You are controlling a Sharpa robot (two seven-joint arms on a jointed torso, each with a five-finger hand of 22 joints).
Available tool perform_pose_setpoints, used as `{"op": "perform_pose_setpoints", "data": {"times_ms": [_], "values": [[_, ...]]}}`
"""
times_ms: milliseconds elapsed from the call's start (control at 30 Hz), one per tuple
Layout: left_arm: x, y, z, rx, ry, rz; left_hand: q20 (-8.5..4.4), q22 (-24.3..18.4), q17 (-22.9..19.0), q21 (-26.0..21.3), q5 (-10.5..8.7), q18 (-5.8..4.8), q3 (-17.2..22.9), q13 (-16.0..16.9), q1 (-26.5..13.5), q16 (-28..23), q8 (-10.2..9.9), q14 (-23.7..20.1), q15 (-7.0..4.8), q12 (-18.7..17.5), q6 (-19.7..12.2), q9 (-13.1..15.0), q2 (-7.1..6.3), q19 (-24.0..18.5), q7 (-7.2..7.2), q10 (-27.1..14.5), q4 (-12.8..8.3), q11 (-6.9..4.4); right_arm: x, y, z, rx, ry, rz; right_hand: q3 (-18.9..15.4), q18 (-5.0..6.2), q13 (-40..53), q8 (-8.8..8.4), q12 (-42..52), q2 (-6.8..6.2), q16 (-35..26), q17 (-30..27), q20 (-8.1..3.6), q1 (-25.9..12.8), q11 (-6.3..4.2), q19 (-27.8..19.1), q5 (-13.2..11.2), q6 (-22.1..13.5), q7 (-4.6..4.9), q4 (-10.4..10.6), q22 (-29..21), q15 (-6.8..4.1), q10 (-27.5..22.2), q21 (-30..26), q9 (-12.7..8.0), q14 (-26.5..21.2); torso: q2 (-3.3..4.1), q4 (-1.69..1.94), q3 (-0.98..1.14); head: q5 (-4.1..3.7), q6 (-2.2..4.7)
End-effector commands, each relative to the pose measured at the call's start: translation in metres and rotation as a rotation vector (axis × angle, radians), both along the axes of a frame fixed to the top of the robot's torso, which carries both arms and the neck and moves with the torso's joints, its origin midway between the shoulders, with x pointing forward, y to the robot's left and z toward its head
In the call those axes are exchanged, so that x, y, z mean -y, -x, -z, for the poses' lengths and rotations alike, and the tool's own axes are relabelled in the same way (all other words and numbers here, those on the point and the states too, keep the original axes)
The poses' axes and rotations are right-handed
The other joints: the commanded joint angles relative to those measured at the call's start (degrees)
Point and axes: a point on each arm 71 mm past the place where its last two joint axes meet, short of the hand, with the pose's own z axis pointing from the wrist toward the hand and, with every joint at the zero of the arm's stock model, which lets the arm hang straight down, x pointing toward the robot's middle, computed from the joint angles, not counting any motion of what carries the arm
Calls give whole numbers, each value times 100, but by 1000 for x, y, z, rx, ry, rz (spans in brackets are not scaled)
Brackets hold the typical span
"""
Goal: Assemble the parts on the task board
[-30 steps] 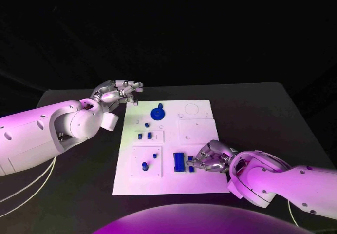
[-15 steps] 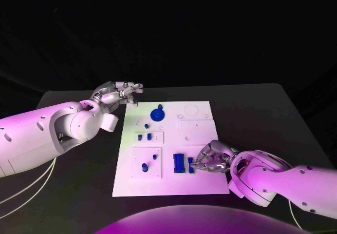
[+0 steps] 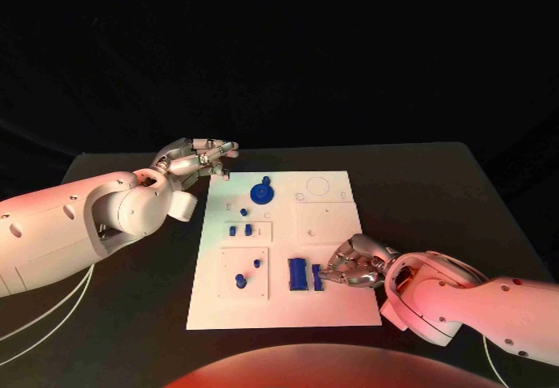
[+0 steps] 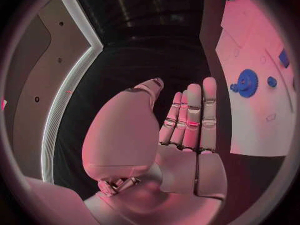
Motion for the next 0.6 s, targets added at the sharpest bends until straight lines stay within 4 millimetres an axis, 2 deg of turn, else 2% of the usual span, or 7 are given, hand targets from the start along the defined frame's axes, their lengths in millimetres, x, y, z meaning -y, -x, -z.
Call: {"op": "perform_pose_setpoints", "data": {"times_ms": [33,167,267,367,467,533,600], "values": [[2,0,-1,10,7,11,35,-9,8,-28,5,79,-41,-3,49,33,33,-40,6,30,-48,10,2,13,3,-43,7,8,0,-3,-9,33,-71,-9,-95,-65,1310,-69,-117,-83,-40,1041,-15,-24,24,168,7,-91,76,9,1183,20,478,-188,-14,497,-17,-10,0,9,54],[2,-1,0,15,15,-10,41,-20,-3,-54,6,76,-62,-6,55,5,15,-83,12,39,-101,4,3,-12,10,-64,15,14,0,-12,-26,103,-189,-4,-168,61,1085,-250,-691,-85,-261,562,64,126,155,-93,12,-428,231,-27,992,124,298,-906,-63,379,-41,-16,-2,13,155],[1,-1,4,18,28,-28,54,-76,-56,-165,8,76,-94,-4,83,-126,27,-213,21,85,-133,13,22,-97,8,-67,27,18,2,-25,-38,152,-300,23,-250,246,726,-367,-1528,-77,-652,-115,162,280,261,-497,13,-672,347,-52,672,217,-9,-2005,-76,194,-90,-30,-11,12,295],[-1,-1,8,27,48,-48,61,-224,-171,-421,10,78,-120,-7,125,-411,91,-409,16,149,-98,45,51,-229,-28,-22,40,-1,9,-43,-48,190,-407,74,-247,323,556,-409,-1877,-62,-826,-371,197,380,295,-667,11,-762,388,-84,514,247,-149,-2497,-76,130,-154,-43,-30,23,486],[-4,-4,11,45,65,-77,57,-588,-448,-992,15,80,-53,-67,193,-1146,216,-608,-5,136,28,104,79,-375,-127,242,56,-69,18,-69,-53,213,-494,136,-42,715,-1144,-603,-5072,-17,-2688,-2704,349,606,460,-1892,9,-1138,572,-165,-592,395,-1570,-5484,-127,-816,-219,-63,-51,26,724],[-6,-6,14,60,78,-101,104,-954,-723,-1542,17,81,93,-136,209,-2027,301,-549,29,-224,127,151,49,-446,-166,557,51,-107,26,-88,-54,237,-536,171,211,715,-1778,-733,-5743,0,-3858,-3711,454,753,570,-2157,10,-1295,677,-223,-977,520,-1951,-5956,-262,-1369,-243,-69,-54,32,885],[-7,-10,16,77,92,-126,179,-1277,-858,-2050,3,44,197,-144,192,-2664,367,-528,54,-602,198,191,13,-628,-189,826,56,-88,33,-111,-55,278,-567,195,416,721,-2296,-781,-6113,-25,-4349,-3904,539,803,626,-2283,1,-1276,739,-255,-1285,581,-2032,-6279,-365,-1529,-264,-75,-54,47,1019]]}}
